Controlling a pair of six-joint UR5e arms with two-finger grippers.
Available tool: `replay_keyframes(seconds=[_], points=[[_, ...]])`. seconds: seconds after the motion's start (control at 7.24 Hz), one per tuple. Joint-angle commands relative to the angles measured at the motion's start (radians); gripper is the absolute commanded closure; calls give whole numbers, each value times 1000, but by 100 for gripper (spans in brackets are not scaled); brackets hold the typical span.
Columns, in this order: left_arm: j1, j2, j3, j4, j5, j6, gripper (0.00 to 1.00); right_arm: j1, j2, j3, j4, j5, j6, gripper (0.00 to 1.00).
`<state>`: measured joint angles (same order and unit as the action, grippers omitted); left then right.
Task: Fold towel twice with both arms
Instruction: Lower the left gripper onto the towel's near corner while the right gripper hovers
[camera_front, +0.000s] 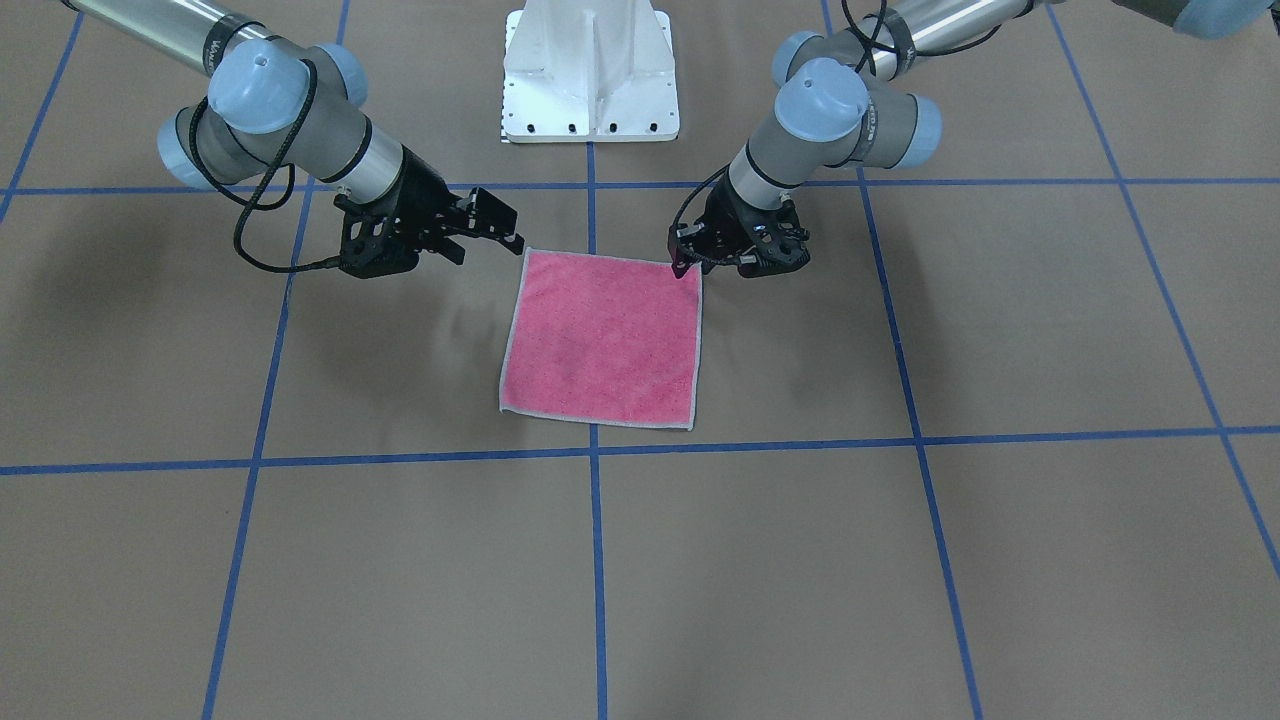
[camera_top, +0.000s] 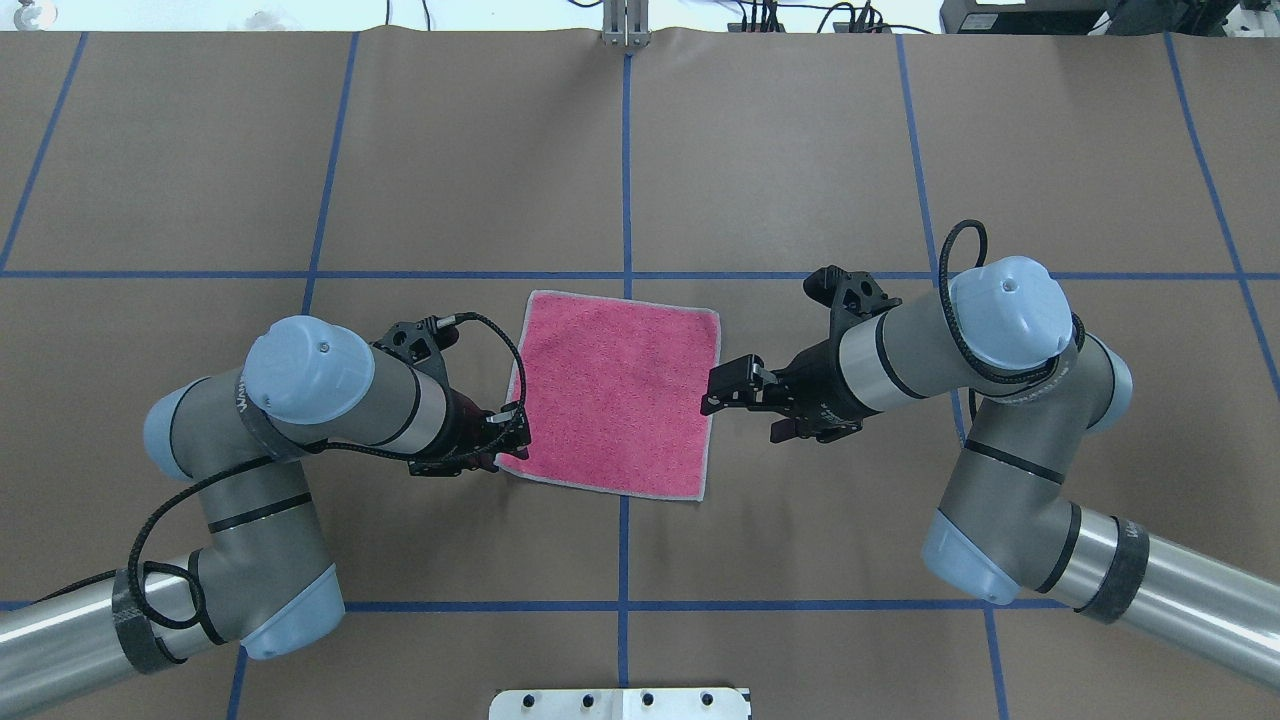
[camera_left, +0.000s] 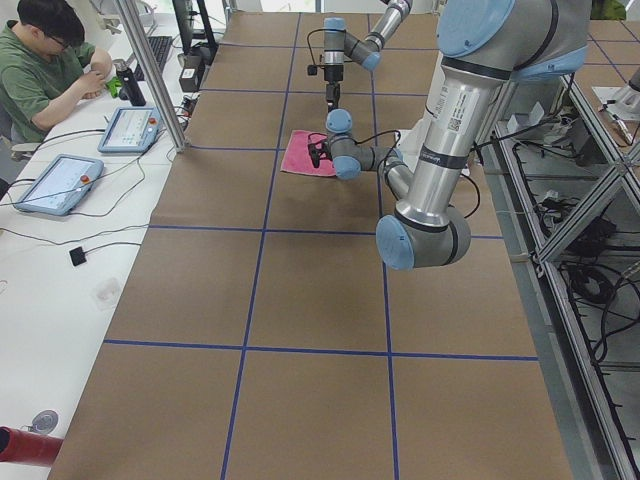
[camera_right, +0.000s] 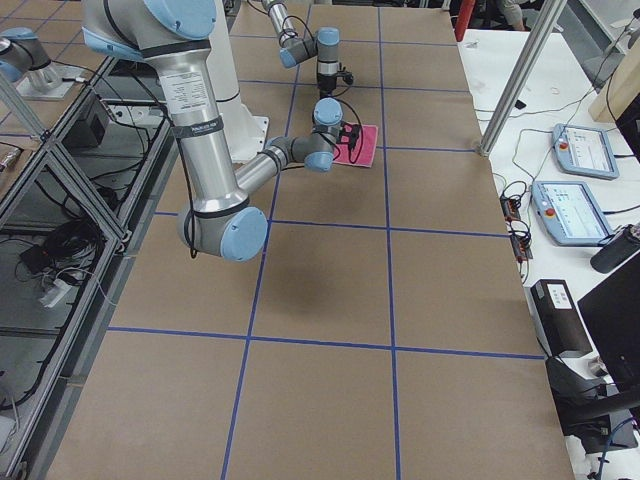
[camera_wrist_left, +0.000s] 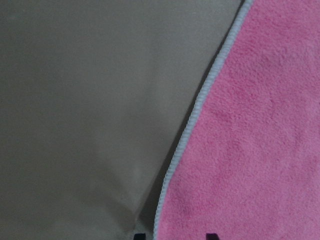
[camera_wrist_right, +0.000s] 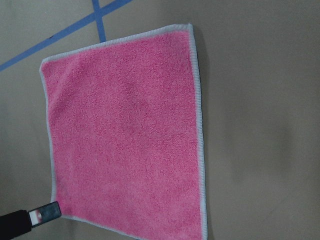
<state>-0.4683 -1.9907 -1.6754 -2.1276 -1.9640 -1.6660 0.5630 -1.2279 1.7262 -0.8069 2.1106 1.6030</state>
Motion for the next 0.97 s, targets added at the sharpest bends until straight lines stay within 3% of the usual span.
replay_keyframes(seconds=[0.0, 0.55, 0.83], points=[[-1, 1, 0, 0, 4, 0, 63, 0, -1, 1, 0, 0, 0, 1], [0, 10, 2, 0, 20, 0, 66, 0, 2, 1, 0, 0, 0, 1], [0, 12, 0, 0, 20, 0, 73, 0, -1, 1, 0, 0, 0, 1]])
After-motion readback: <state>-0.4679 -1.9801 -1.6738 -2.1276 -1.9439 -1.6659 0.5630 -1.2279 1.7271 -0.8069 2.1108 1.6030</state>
